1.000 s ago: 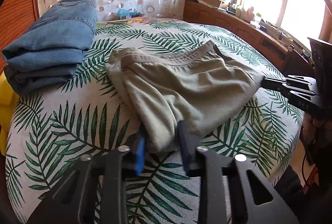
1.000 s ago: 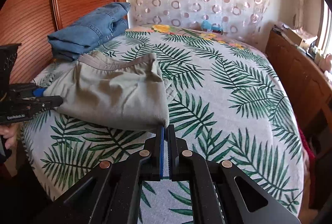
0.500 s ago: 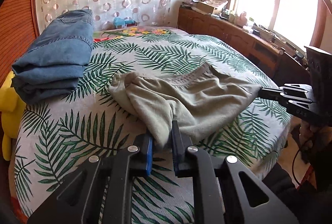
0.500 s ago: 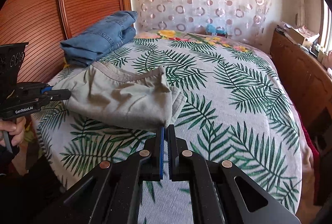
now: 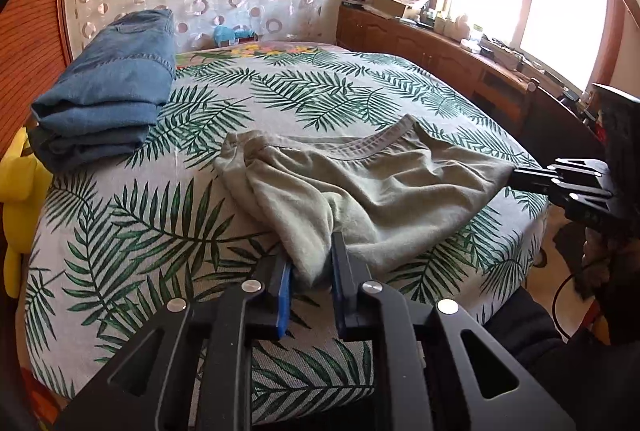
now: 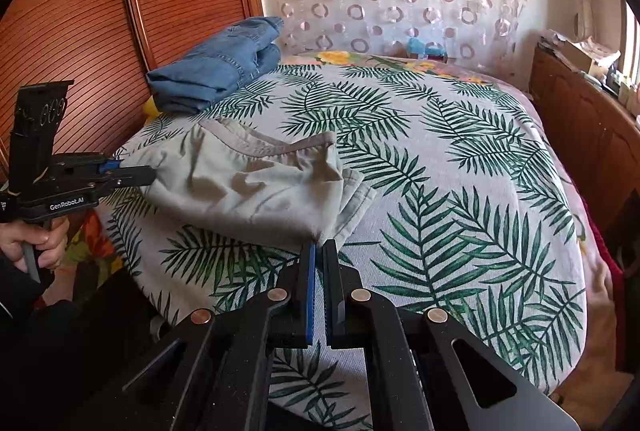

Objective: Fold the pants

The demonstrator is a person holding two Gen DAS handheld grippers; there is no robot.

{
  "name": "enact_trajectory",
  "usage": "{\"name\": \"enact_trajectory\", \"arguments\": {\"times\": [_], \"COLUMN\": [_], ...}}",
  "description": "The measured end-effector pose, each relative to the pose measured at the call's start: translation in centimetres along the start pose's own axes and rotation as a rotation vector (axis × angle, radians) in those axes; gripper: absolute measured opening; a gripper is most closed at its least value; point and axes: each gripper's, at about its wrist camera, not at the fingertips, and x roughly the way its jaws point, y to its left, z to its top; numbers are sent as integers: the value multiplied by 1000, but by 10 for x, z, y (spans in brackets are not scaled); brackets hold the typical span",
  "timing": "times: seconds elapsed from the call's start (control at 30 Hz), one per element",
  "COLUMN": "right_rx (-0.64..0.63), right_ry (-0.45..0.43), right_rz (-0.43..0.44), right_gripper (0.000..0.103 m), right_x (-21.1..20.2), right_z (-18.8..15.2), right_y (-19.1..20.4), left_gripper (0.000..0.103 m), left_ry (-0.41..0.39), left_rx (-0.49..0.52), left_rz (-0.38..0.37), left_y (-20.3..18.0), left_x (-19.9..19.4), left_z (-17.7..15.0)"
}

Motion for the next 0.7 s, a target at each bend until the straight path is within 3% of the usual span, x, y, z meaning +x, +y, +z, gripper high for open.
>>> {"name": "enact_trajectory", "arguments": {"times": [0.1, 0.17, 0.23, 0.33, 0.43, 0.5, 0.7], "right_rx": [-30, -28, -27, -30, -31, -32, -30], "right_ry": [-24, -30, -36, -43, -59, -68, -75], "right_rz": [-6, -6, -8, -21, -31, -41, -32], "right_gripper": [2, 2, 2, 4, 10, 20, 28], "right_x": [-2, -4, -6, -9, -14, -17, -4], "right_z": [4, 5, 7, 9, 11, 13, 23], "right_y": [11, 12, 12, 13, 14, 15, 13], "left_gripper": [21, 32, 53, 69, 72, 72, 72], "left_ry": [-15, -30, -44, -58, -66, -73, -68], "left_rx": [2, 4, -1, -14, -20, -24, -30], "left_rz": [2, 1, -1, -6, 0, 11, 31], "left_y": [0, -1, 0, 4, 6, 8, 16], "left_x": [-3, -6, -9, -10, -9, -8, 6], "left_z": [1, 2, 5, 9, 12, 14, 22]}}
